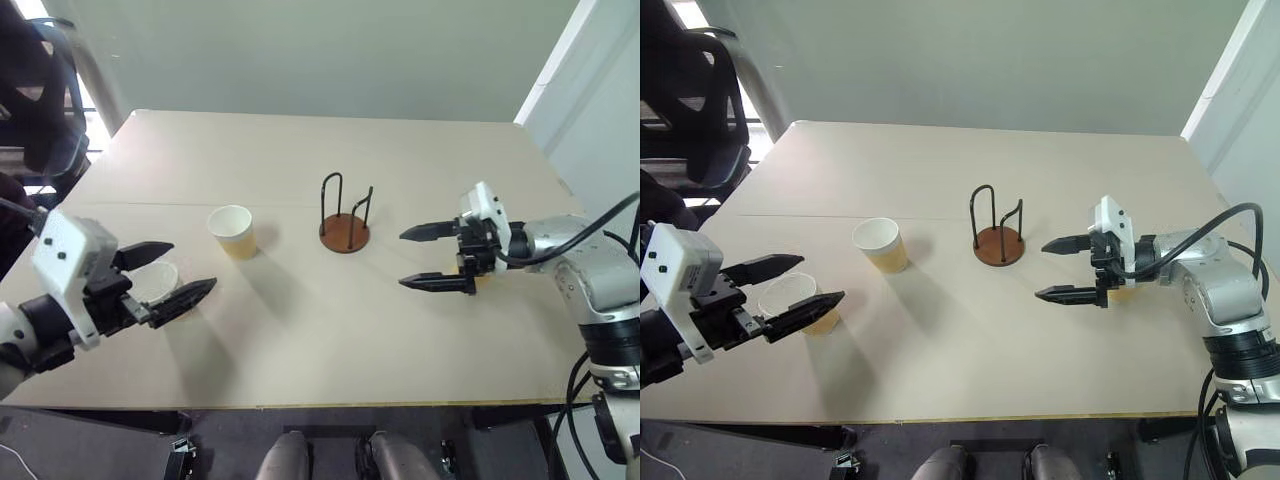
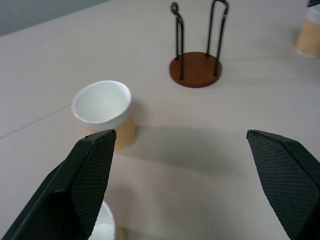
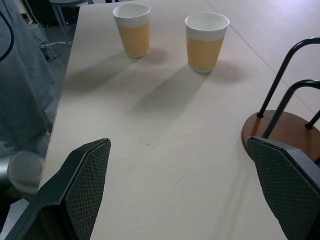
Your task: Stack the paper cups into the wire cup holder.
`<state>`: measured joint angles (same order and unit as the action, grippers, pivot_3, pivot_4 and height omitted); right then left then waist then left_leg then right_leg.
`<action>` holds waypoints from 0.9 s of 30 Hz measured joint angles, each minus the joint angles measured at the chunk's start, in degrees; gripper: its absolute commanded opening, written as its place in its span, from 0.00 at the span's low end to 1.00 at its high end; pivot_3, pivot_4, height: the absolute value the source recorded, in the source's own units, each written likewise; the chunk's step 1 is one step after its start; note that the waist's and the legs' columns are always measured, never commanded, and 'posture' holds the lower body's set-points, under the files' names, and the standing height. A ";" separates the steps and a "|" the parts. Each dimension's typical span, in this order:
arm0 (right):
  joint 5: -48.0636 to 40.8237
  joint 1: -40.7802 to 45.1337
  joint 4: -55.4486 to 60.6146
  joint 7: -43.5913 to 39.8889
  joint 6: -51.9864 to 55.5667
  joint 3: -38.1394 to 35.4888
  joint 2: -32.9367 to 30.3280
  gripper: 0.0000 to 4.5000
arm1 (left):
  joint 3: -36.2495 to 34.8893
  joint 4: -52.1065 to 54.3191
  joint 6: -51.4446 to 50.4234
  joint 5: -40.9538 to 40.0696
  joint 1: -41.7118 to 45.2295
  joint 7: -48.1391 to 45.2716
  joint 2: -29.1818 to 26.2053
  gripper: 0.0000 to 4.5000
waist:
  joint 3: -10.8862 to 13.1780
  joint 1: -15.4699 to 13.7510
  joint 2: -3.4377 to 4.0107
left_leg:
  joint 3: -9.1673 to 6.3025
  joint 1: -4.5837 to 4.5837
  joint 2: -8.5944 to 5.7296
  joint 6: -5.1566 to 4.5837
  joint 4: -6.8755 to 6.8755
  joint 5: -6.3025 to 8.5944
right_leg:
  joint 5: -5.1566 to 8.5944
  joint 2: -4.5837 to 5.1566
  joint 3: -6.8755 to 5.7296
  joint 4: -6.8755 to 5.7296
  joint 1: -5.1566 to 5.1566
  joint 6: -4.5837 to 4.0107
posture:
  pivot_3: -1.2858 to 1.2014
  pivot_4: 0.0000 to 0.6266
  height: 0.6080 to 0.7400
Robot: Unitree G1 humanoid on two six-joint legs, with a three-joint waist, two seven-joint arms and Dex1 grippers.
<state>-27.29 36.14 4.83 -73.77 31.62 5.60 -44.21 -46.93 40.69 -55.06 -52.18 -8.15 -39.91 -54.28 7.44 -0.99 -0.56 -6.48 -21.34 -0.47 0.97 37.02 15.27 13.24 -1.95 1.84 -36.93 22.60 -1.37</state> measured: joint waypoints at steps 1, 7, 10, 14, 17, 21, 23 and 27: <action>0.00 -0.16 0.14 -0.01 0.00 0.00 -0.02 1.00 | 0.00 0.00 0.11 -0.04 -0.12 -0.09 0.00 1.00 | 0.00 0.00 0.00 | 0.00 0.00 0.00 -0.02 0.00 -0.01 | 0.00 0.00 0.00 0.00 0.00 0.00 | 0.52 0.24 1.00; 0.03 -0.59 0.21 -0.30 -0.01 0.00 -1.04 1.00 | -0.09 -0.40 1.14 0.32 -1.42 -1.01 0.00 1.00 | 0.00 -0.03 0.00 | 0.00 -0.01 0.01 -0.07 0.01 -0.02 | 0.00 0.00 0.00 0.02 0.00 0.00 | 0.52 0.24 1.00; -0.04 -0.60 0.87 0.28 0.28 -0.01 -0.61 1.00 | -0.05 -0.86 1.61 0.84 -1.21 -0.55 0.01 1.00 | 0.00 0.03 0.00 | 0.00 -0.01 0.02 -0.09 0.01 -0.02 | 0.00 -0.01 0.00 0.02 0.00 0.00 | 0.52 0.24 1.00; -0.89 -2.30 6.07 4.52 3.86 0.58 3.49 1.00 | 0.79 -1.10 2.14 1.03 -0.43 0.76 0.23 1.00 | 0.00 0.15 0.00 | 0.00 0.02 0.08 -0.08 0.01 -0.03 | 0.00 -0.07 -0.01 0.02 -0.01 0.00 | 0.52 0.24 1.00; -0.12 -3.41 8.89 9.23 6.61 2.84 6.12 1.00 | 0.95 -1.10 2.21 0.76 -0.26 1.28 0.34 1.00 | 0.00 0.24 0.00 | 0.00 0.00 0.08 -0.10 0.02 -0.04 | 0.00 -0.07 0.00 0.04 -0.01 0.00 | 0.52 0.24 1.00; 4.37 -4.29 9.11 15.76 7.64 6.86 8.80 1.00 | 1.02 -1.10 2.40 0.17 0.07 1.29 0.32 1.00 | 0.00 0.28 0.00 | -0.01 0.03 0.08 -0.38 0.03 0.12 | -0.01 -0.07 0.00 0.03 -0.02 0.00 | 0.52 0.24 1.00; 6.51 -4.81 8.44 18.51 7.63 8.68 10.89 1.00 | 1.01 -1.09 2.45 -0.09 0.04 1.23 0.32 1.00 | 0.00 0.27 0.00 | -0.03 0.04 0.10 -0.38 0.03 0.12 | -0.01 -0.07 -0.02 0.01 -0.01 0.00 | 0.52 0.24 1.00; 11.01 -4.73 3.85 24.25 7.23 10.83 15.10 1.00 | 0.85 -0.59 2.48 -1.20 -1.08 0.43 0.38 1.00 | 0.00 0.26 0.00 | -0.04 0.04 0.10 -0.39 0.04 0.13 | -0.03 -0.07 -0.03 0.01 -0.01 -0.03 | 0.52 0.24 1.00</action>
<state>-16.29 31.41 8.68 -49.52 38.85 16.43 -29.12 -46.09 40.10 -52.59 -53.38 -9.23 -39.47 -53.90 7.44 -0.73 -0.56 -6.52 -21.30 -0.37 0.58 37.05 15.40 13.21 -2.02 1.81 -36.92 22.59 -1.41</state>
